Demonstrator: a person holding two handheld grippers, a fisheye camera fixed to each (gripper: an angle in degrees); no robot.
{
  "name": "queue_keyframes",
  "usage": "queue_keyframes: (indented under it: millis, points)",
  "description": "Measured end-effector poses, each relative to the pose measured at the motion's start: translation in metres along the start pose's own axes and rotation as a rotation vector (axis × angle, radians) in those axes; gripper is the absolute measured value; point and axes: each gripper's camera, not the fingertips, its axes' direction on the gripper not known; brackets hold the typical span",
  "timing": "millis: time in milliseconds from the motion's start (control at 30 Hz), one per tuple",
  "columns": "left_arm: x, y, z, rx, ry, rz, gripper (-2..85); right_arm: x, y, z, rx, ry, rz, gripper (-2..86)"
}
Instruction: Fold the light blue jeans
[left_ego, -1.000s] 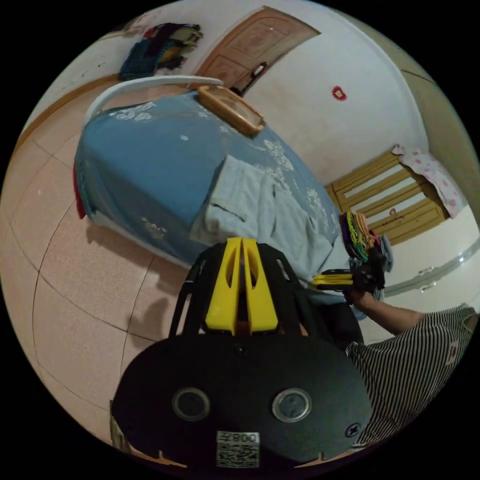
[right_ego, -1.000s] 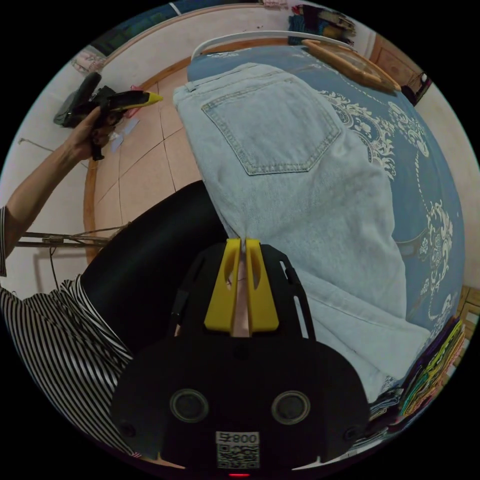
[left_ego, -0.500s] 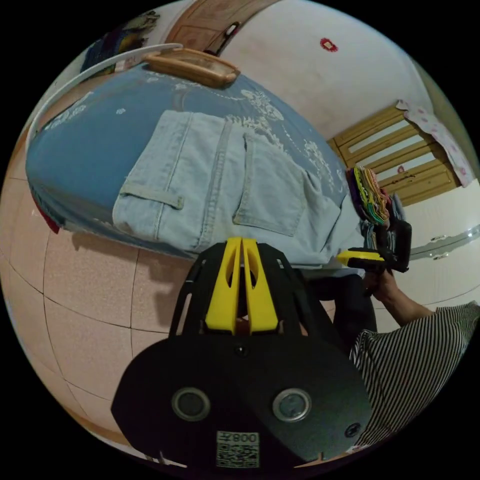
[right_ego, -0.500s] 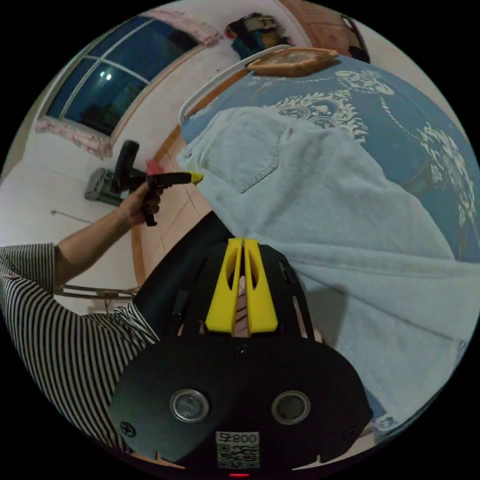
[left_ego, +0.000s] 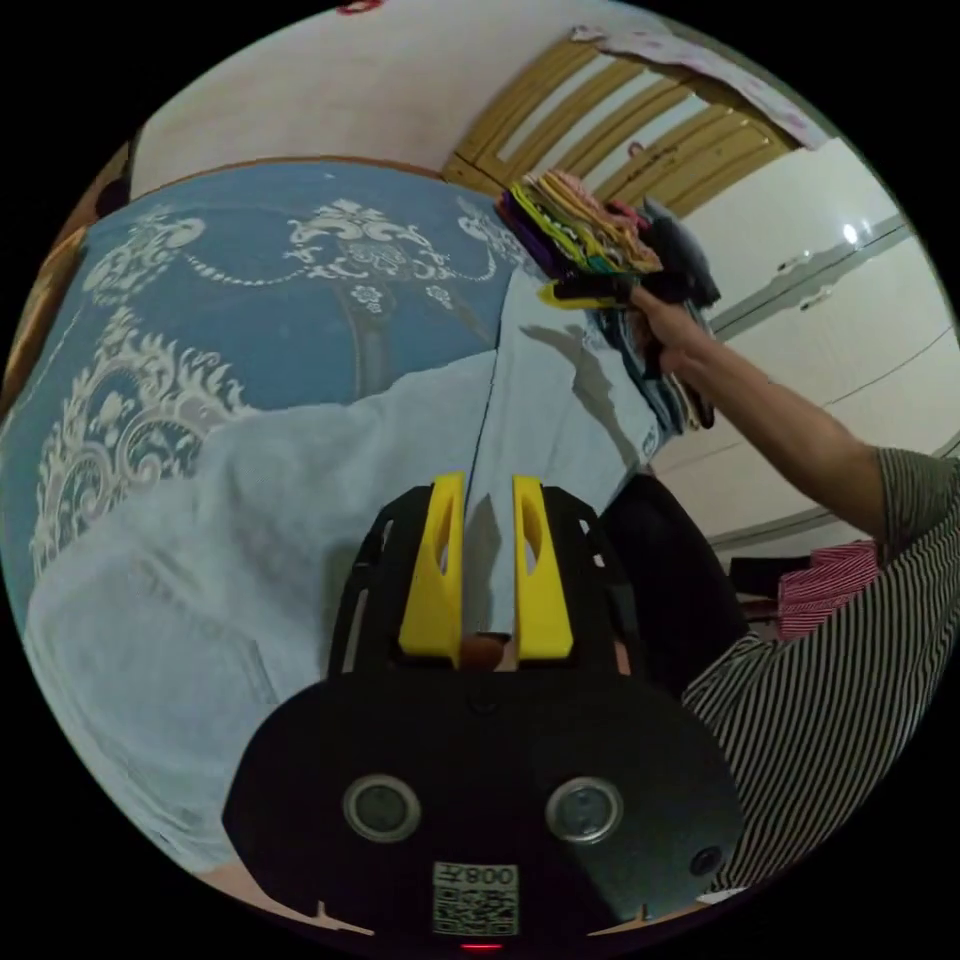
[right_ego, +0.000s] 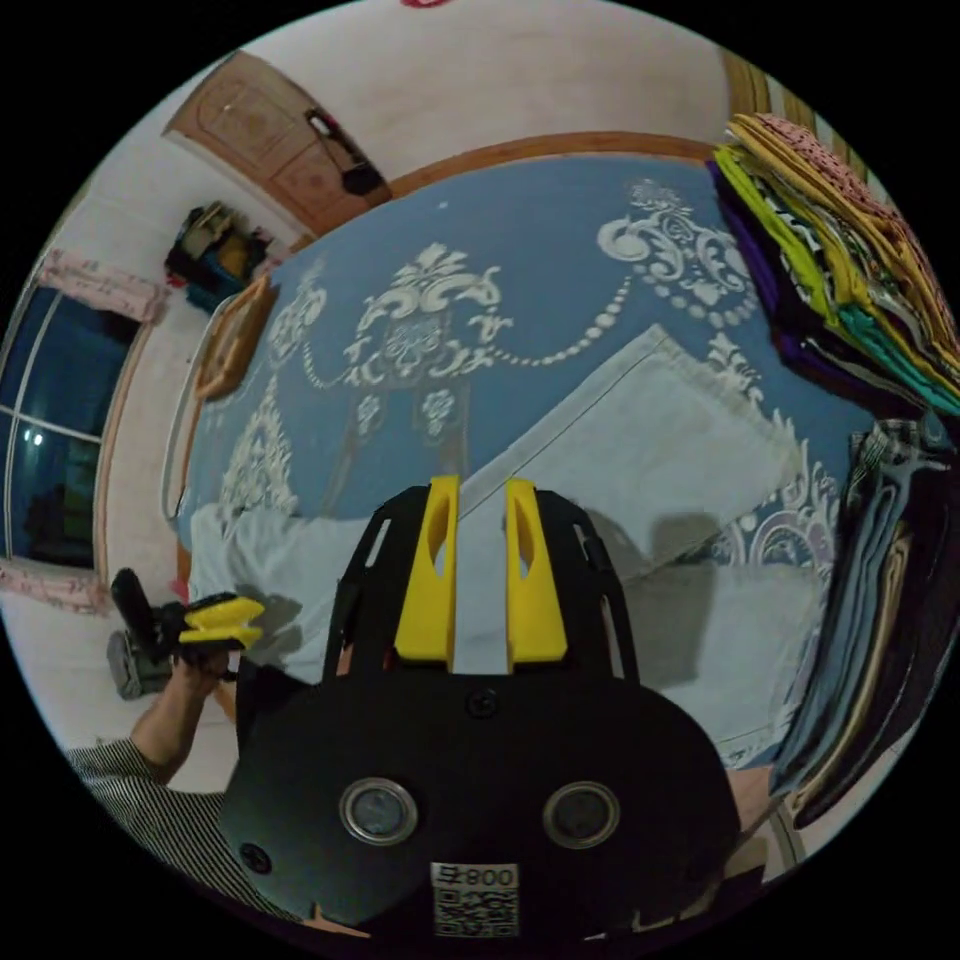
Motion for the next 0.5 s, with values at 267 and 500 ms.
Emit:
queue_keyframes:
  millis: [267,500]
  points:
    - [0.043,-0.072,0.109,-0.159,-0.048,0.057,7.1,0.104,-0.046,0.017,-0.086,0.159,0.1,8.6]
    - [0.073,-0.103,0.159,-0.189,-0.077,0.081,4.6,0.182,-0.038,0.021,-0.115,0.224,0.124,6.1]
